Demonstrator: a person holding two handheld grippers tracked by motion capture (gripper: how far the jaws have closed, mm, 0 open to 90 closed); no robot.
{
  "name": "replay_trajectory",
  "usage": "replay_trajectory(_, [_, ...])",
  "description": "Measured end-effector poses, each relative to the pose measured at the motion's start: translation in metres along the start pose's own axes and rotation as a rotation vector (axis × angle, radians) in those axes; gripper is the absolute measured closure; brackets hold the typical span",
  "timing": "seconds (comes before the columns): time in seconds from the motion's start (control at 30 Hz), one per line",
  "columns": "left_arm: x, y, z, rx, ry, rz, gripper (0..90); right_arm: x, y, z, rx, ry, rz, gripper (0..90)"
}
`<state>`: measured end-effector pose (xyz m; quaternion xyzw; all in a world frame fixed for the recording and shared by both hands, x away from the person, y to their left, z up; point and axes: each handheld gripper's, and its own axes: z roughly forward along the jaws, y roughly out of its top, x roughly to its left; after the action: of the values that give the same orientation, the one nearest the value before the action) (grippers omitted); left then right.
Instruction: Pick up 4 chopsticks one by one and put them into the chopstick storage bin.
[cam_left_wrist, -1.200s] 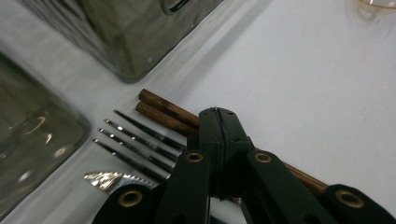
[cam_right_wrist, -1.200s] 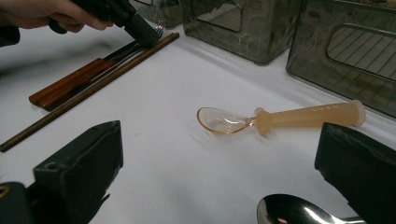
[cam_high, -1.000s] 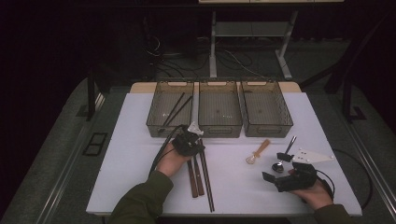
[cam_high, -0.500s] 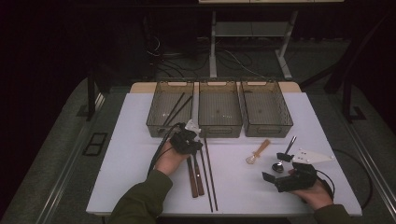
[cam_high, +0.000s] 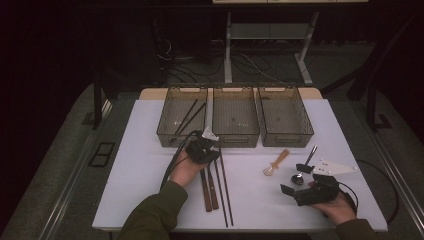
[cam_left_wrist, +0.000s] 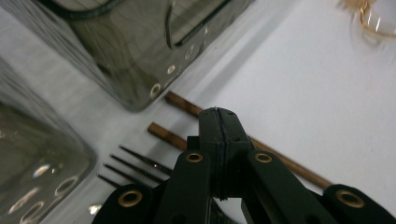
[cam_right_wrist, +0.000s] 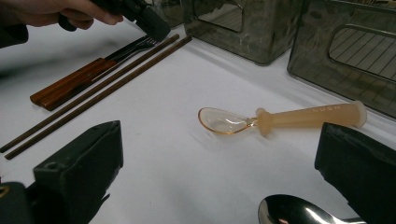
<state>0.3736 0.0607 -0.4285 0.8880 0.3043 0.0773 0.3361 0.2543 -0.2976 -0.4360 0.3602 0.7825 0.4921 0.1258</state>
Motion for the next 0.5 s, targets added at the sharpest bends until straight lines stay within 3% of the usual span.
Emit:
replay_trajectory(0.27, [-0.002, 0.009, 0.007, -0.012, 0.034, -0.021, 74.5, 0.0, 0.0, 0.0, 0.0, 0.0, -0.001, 1.3])
replay_trajectory(0.37, [-0.004, 0.01, 0.009, -0.014, 0.036, -0.048, 72.5, 0.0, 0.0, 0.0, 0.0, 0.0, 0.002, 1.3])
replay_trajectory(0.4, [-0.002, 0.011, 0.01, -0.01, 0.042, -0.034, 71.6, 0.0, 0.0, -0.001, 0.0, 0.0, 0.002, 1.3])
replay_trajectory(0.5, [-0.001, 0.01, 0.011, -0.007, 0.052, -0.047, 67.7, 0.0, 0.0, -0.001, -0.001, 0.0, 0.001, 1.3])
